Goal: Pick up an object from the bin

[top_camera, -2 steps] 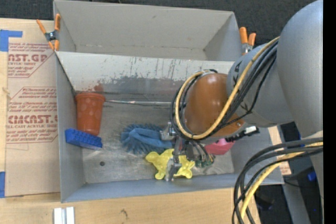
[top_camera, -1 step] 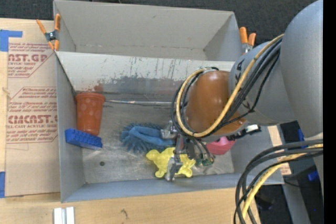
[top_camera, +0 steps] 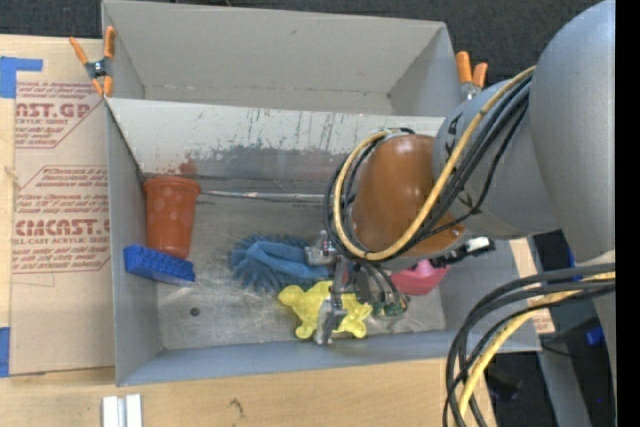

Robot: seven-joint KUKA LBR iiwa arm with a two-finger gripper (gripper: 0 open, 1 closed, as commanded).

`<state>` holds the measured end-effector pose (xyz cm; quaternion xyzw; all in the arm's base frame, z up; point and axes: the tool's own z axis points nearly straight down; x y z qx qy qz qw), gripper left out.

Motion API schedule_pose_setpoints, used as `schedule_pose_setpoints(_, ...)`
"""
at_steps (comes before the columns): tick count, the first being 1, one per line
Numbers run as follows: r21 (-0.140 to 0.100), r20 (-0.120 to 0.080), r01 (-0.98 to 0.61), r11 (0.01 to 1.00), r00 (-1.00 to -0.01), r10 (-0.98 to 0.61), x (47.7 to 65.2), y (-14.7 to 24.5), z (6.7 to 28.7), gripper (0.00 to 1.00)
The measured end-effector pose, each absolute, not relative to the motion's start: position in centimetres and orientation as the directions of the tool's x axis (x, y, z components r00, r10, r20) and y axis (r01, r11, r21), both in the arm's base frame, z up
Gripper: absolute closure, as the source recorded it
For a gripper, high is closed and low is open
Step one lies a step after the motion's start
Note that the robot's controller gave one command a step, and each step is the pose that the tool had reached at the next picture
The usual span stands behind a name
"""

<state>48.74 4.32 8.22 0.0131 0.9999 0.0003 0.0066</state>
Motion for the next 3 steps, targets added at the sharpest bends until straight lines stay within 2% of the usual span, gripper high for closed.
schedule_pose_setpoints(1, 0.006, -0.017, 0.208, 0.978, -0.978, 0.208, 48.69, 4.99, 7.57, 0.0)
schedule_pose_setpoints(2, 0.004, -0.035, 0.098, 0.995, -0.995, 0.098, 48.89, 5.23, 7.73, 1.0)
schedule_pose_setpoints(3, 0.004, -0.035, 0.098, 0.995, -0.995, 0.098, 48.88, 5.24, 7.73, 1.0)
